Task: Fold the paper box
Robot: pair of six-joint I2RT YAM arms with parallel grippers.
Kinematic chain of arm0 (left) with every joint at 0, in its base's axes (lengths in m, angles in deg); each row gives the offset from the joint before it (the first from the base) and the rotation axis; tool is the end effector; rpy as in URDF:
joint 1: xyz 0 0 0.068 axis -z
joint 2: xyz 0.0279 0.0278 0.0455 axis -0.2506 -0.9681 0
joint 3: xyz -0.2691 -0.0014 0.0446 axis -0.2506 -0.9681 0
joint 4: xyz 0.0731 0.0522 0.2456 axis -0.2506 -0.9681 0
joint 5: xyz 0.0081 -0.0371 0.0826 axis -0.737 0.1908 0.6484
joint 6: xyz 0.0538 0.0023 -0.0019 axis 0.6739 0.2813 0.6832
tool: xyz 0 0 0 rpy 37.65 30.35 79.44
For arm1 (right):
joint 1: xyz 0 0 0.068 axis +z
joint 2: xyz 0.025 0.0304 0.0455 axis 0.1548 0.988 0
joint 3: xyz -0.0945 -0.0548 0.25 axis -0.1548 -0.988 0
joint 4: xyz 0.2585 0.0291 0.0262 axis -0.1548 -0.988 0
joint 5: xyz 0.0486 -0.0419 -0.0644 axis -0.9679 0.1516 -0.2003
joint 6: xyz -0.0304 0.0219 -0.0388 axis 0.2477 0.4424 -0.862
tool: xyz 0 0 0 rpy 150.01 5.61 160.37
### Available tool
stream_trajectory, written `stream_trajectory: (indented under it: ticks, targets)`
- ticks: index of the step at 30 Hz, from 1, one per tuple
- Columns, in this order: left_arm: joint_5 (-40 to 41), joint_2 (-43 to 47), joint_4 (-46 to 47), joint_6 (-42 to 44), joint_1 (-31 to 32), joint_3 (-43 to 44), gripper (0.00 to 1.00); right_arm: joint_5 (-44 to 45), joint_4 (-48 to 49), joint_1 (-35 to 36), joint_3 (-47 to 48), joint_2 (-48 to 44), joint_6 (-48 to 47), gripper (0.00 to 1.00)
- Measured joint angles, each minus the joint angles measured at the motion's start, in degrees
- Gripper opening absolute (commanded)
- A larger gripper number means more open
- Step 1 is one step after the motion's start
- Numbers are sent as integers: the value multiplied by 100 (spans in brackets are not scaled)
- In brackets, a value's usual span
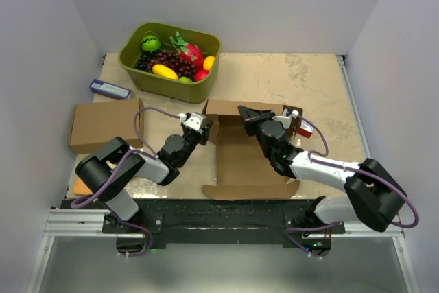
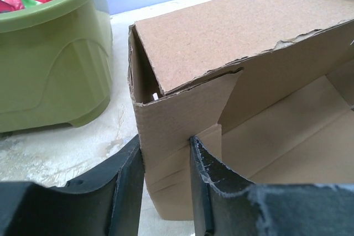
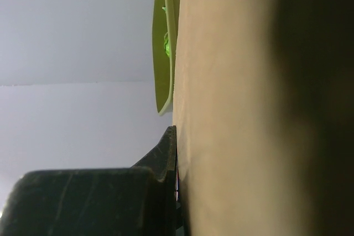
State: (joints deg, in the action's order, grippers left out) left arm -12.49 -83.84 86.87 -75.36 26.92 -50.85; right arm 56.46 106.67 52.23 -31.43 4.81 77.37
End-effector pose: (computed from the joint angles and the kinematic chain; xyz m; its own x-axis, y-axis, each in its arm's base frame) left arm 0.2148 -0.1783 0.1666 0.0087 -0.0475 -0.9988 0.4660 0.8840 -0.0380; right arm 0.2142 0.1790 0.2278 -0.2672 0.9608 -0.0739 0.0992 0.1037 0.9897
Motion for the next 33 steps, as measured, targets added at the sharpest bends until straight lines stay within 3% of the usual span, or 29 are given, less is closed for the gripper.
stream_trajectory:
  ticks: [9,20,26,28,29,33]
  targets:
    - [433,-105,87,98,122,52,15,-2,0,0,0,-2,2,0]
    - [999,-103,98,166,236,87,12,-131,9,13,24,-28,7,0]
    - [643,-35,203,448,170,-122,8,-195,-114,76,63,-72,-46,0]
    - [457,42,221,490,118,-229,16,-208,-120,118,63,-76,-68,0]
    - [345,76,219,507,94,-271,28,-208,-120,129,61,-76,-66,0]
    - [50,168,212,590,7,-374,40,-214,-109,146,33,-87,-66,0]
